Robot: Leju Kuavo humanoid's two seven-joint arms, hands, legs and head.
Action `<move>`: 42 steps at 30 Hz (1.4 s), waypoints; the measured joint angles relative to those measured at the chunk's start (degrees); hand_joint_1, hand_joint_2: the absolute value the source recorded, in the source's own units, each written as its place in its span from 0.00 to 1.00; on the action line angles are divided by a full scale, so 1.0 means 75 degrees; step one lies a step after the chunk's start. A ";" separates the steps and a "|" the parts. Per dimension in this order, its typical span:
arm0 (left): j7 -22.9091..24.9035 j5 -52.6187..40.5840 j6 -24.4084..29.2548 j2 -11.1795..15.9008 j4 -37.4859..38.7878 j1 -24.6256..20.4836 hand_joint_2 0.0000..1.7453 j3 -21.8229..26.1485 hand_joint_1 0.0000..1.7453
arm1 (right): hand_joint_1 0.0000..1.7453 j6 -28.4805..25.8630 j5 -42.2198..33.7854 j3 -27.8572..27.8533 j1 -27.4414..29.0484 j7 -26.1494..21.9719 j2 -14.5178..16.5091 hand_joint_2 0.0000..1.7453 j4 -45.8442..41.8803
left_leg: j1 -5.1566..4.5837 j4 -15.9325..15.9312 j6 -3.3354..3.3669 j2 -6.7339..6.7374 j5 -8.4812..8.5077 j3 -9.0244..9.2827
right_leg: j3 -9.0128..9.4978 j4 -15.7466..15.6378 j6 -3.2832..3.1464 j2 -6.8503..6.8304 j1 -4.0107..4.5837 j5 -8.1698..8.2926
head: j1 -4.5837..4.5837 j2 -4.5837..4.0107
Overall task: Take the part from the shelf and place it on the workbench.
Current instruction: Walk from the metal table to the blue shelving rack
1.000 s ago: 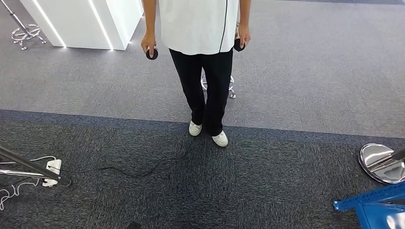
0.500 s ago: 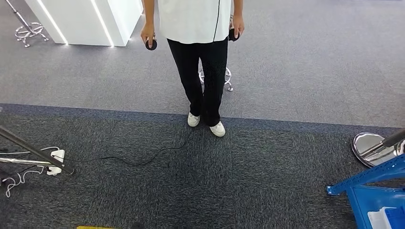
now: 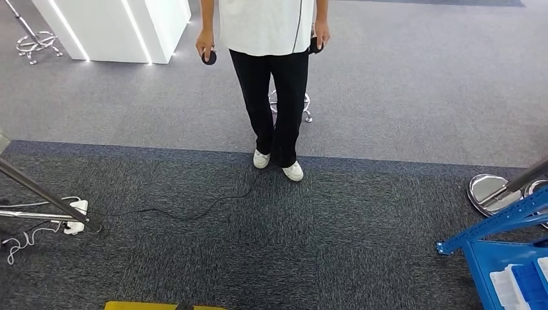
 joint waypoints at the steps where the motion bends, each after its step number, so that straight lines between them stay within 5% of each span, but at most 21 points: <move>1: 0.0000 -0.0001 0.0001 -0.0001 0.0000 0.0000 0.00 0.0000 0.00 | 0.00 0.0001 -0.0007 -0.0009 -0.0005 -0.0001 -0.0001 1.00 0.0000 | -0.0012 0.0022 -0.0033 0.0046 -0.0005 -0.0017 | 0.0048 -0.0140 -0.0037 -0.0026 0.0030 0.0004 | -0.0002 0.0000; 3: 0.0000 -0.0003 0.0002 -0.0012 -0.0001 -0.0012 0.00 0.0000 0.00 | 0.00 0.0004 -0.0017 -0.0034 0.0005 -0.0001 0.0001 1.00 0.0000 | -0.0025 0.0032 -0.0105 0.0122 -0.0010 -0.0029 | 0.0015 -0.0166 -0.0100 0.0078 0.0034 0.0046 | -0.0002 0.0000; 5: 0.0000 -0.0004 0.0004 -0.0021 -0.0002 -0.0026 0.00 0.0000 0.00 | 0.00 0.0006 -0.0025 -0.0050 0.0016 0.0000 0.0009 1.00 0.0000 | -0.0012 0.0213 -0.0195 0.0018 -0.0171 -0.0100 | 0.0002 -0.0219 -0.0175 0.0173 -0.0017 0.0104 | -0.0007 0.0000; 8: 0.0001 -0.0005 0.0011 -0.0021 -0.0001 -0.0015 0.00 0.0000 0.00 | 0.00 0.0007 -0.0025 -0.0055 0.0008 0.0000 0.0015 1.00 0.0000 | 0.0065 0.1496 -0.0298 -0.0235 -0.0918 -0.0665 | -0.0061 -0.0247 -0.0260 0.0326 -0.0050 0.0173 | -0.0018 0.0000; 10: 0.0002 -0.0005 0.0011 -0.0021 0.0000 0.0004 0.00 0.0000 0.00 | 0.00 0.0007 -0.0025 -0.0059 0.0009 0.0000 0.0015 1.00 0.0000 | 0.0125 0.2273 -0.0347 -0.0258 -0.1160 -0.1017 | -0.0107 -0.0231 -0.0257 0.0465 -0.0050 0.0199 | -0.0016 0.0000; 12: 0.0004 -0.0009 0.0009 -0.0021 0.0000 0.0007 0.00 0.0000 0.00 | 0.00 0.0009 -0.0025 -0.0068 0.0015 0.0000 0.0015 1.00 0.0000 | 0.0192 0.1976 -0.0390 -0.0289 -0.0808 -0.0861 | -0.0125 -0.0197 -0.0228 0.0638 -0.0063 0.0214 | -0.0016 0.0000; 14: 0.0005 -0.0016 0.0003 -0.0021 0.0000 0.0009 0.00 0.0000 0.00 | 0.00 0.0012 -0.0025 -0.0085 0.0006 0.0000 0.0017 1.00 0.0000 | 0.0268 0.0947 -0.0428 -0.0641 -0.0285 -0.0377 | -0.0168 -0.0123 -0.0168 0.0811 -0.0076 0.0209 | -0.0015 0.0000; 17: 0.0009 -0.0023 -0.0009 -0.0023 0.0000 0.0021 0.00 -0.0002 0.00 | 0.00 0.0014 -0.0027 -0.0103 -0.0031 0.0000 0.0017 1.00 0.0000 | 0.0278 0.0253 -0.0404 -0.1088 -0.0131 -0.0139 | -0.0348 -0.0011 0.0010 0.1070 -0.0102 0.0252 | -0.0010 0.0000; 19: 0.0012 -0.0023 -0.0008 -0.0023 0.0000 0.0017 0.00 -0.0002 0.00 | 0.00 0.0015 -0.0028 -0.0107 -0.0005 0.0000 0.0017 1.00 0.0000 | 0.0248 0.0209 -0.0288 -0.0895 -0.0076 -0.0139 | -0.0421 -0.0016 0.0130 0.1190 -0.0150 0.0302 | -0.0009 0.0000; 22: 0.0014 -0.0027 -0.0004 -0.0021 0.0000 0.0005 0.00 0.0000 0.00 | 0.00 0.0018 -0.0028 -0.0112 0.0015 0.0002 0.0015 1.00 0.0000 | 0.0234 0.0072 -0.0087 -0.0566 0.0043 -0.0118 | -0.0763 0.0650 0.0182 0.0703 -0.0144 -0.0122 | 0.0015 0.0000; 24: 0.0015 -0.0028 -0.0004 -0.0021 0.0000 0.0021 0.00 0.0001 0.00 | 0.00 0.0022 -0.0028 -0.0112 0.0003 0.0003 0.0021 1.00 0.0000 | 0.0181 0.0061 -0.0049 -0.0330 0.0055 -0.0146 | -0.1227 0.1621 0.0195 0.0415 -0.0135 -0.0603 | 0.0023 0.0000; 26: 0.0019 -0.0028 -0.0004 -0.0021 0.0000 0.0031 0.00 0.0001 0.00 | 0.00 0.0024 -0.0028 -0.0112 0.0010 0.0003 0.0028 1.00 0.0000 | 0.0140 0.0071 -0.0041 -0.0092 0.0049 -0.0168 | -0.1374 0.2036 0.0200 0.0338 -0.0143 -0.0677 | 0.0021 0.0000; 30: 0.0020 -0.0034 -0.0004 -0.0023 0.0000 0.0004 0.00 0.0000 0.00 | 0.00 0.0024 -0.0028 -0.0112 0.0014 0.0003 0.0026 1.00 0.0000 | 0.0098 0.0108 -0.0100 0.0243 0.0002 -0.0148 | -0.0338 0.0316 0.0079 -0.0058 -0.0069 0.0040 | 0.0023 0.0000; 33: 0.0020 -0.0048 -0.0004 -0.0025 0.0000 -0.0023 0.00 0.0000 0.00 | 0.00 0.0036 -0.0028 -0.0113 0.0011 0.0003 0.0026 1.00 0.0000 | 0.0085 0.0107 -0.0223 0.0417 -0.0035 -0.0090 | -0.0174 -0.0062 -0.0027 -0.0102 0.0009 0.0109 | 0.0019 0.0000; 36: 0.0026 -0.0096 -0.0003 -0.0029 -0.0002 -0.0051 0.00 0.0000 0.00 | 0.00 0.0066 -0.0028 -0.0117 0.0015 0.0001 0.0041 1.00 0.0000 | 0.0112 0.0353 -0.0346 0.0185 -0.0260 -0.0139 | -0.0138 -0.0173 -0.0158 0.0104 -0.0065 0.0199 | 0.0013 0.0000; 38: 0.0041 -0.0131 -0.0004 -0.0025 -0.0003 -0.0037 0.00 0.0000 0.00 | 0.00 0.0089 -0.0028 -0.0119 -0.0004 -0.0003 0.0052 1.00 0.0000 | 0.0135 0.1149 -0.0390 -0.0154 -0.0741 -0.0484 | -0.0145 -0.0205 -0.0221 0.0250 -0.0089 0.0243 | 0.0004 0.0000; 40: 0.0060 -0.0152 -0.0006 -0.0023 -0.0003 -0.0006 0.00 0.0000 0.00 | 0.00 0.0100 -0.0028 -0.0125 -0.0011 -0.0007 0.0052 1.00 0.0000 | 0.0154 0.2048 -0.0415 -0.0247 -0.1089 -0.0906 | -0.0174 -0.0187 -0.0239 0.0435 -0.0081 0.0253 | 0.0001 0.0000; 42: 0.0068 -0.0161 -0.0004 -0.0021 -0.0003 0.0007 0.00 0.0000 0.00 | 0.00 0.0109 -0.0028 -0.0145 -0.0006 -0.0011 0.0055 1.00 0.0000 | 0.0173 0.2051 -0.0423 -0.0270 -0.0865 -0.0936 | -0.0187 -0.0139 -0.0230 0.0650 -0.0084 0.0248 | 0.0001 0.0000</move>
